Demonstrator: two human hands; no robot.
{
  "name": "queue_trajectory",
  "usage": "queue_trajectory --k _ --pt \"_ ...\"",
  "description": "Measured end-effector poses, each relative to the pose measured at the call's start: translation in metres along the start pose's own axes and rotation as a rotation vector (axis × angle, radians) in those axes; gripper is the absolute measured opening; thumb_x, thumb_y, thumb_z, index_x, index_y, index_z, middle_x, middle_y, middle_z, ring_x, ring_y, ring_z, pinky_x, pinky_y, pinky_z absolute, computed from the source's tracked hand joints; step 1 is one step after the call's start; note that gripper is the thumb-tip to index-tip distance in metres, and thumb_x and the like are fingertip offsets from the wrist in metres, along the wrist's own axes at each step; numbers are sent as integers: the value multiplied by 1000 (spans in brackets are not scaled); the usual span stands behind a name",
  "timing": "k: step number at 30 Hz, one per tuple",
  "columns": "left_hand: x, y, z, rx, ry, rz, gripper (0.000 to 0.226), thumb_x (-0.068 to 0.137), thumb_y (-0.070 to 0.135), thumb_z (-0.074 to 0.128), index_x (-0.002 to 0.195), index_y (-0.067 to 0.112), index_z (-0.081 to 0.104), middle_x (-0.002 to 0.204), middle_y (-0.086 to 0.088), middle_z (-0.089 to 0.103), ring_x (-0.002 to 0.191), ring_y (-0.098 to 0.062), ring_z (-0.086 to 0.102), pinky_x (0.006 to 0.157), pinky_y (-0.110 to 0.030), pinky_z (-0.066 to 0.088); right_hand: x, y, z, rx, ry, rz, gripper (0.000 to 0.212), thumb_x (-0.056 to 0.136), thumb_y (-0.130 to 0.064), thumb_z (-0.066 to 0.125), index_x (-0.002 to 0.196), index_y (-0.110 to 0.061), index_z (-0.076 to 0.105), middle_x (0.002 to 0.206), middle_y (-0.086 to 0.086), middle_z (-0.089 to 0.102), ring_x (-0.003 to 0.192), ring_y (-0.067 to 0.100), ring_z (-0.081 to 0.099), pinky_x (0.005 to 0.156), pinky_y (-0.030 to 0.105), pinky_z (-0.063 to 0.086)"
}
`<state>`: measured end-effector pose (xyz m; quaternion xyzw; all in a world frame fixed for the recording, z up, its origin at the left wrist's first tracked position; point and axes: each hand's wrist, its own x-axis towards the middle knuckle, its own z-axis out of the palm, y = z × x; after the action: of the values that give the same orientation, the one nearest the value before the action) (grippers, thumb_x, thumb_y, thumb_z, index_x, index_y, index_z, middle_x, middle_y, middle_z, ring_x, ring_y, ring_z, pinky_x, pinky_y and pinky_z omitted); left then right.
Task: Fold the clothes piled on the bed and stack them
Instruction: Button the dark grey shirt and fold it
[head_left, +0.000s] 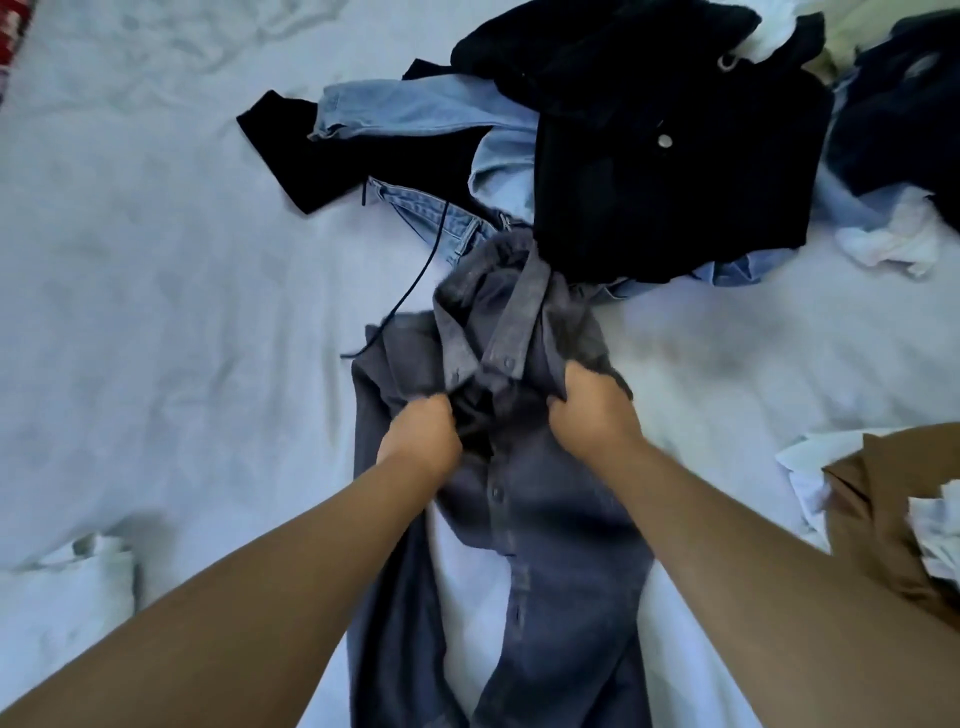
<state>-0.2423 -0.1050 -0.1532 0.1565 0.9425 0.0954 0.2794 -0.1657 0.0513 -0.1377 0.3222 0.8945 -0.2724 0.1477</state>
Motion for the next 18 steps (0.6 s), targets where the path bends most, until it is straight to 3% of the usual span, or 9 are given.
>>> queue_trajectory --k 5,8,9,11,13,15,17,18 --pt "-82 -33 22 295 -202 146 26 97 28 41 105 12 60 113 -13 62 103 -33 59 78 -35 45 -101 26 41 -173 -127 -21 9 90 -19 46 86 -14 52 92 7 64 91 30 61 63 29 38" --pt "-133 -50 33 391 -294 242 27 94 32 42 103 15 61 112 -9 64 101 -30 59 78 -31 43 -151 35 51 -217 -228 -5 24 85 -34 49 67 -22 40 81 -1 52 90 25 61 65 27 36" --pt "-145 -55 35 400 -274 243 28 93 36 43 101 17 62 111 -7 63 102 -29 58 78 -30 40 -164 37 51 -244 -235 -5 27 82 -47 46 69 -24 48 87 -2 51 95 24 59 71 29 37" --pt "-162 -65 35 413 -162 221 30 90 46 47 96 23 64 112 -3 57 106 -25 51 83 -31 33 -179 39 46 -310 -194 -15 66 69 -70 24 84 -24 69 109 -1 52 110 24 51 88 36 34" --pt "-164 -73 30 410 25 240 24 77 52 66 77 28 68 115 -5 56 110 -27 45 91 -36 29 -175 37 40 -284 -70 -107 87 66 -72 6 87 -24 76 142 4 43 131 28 34 101 43 22" --pt "-156 -77 23 404 138 268 26 62 47 82 56 30 63 134 -16 53 126 -37 39 103 -43 19 -159 35 31 -230 -80 -133 88 70 -69 2 85 -25 76 159 0 12 145 24 6 110 42 3" --pt "-148 -75 18 365 90 264 22 79 51 67 70 31 66 157 -16 11 145 -40 0 114 -44 -6 -141 35 27 -162 -148 -146 65 84 -65 22 80 -25 73 160 -1 2 146 19 -4 114 38 -4" --pt "-141 -74 16 338 31 245 24 86 52 57 80 31 67 158 -12 -7 143 -36 -18 113 -44 -15 -134 36 26 -120 -175 -153 45 89 -57 38 75 -24 66 160 0 3 146 17 0 115 37 0"
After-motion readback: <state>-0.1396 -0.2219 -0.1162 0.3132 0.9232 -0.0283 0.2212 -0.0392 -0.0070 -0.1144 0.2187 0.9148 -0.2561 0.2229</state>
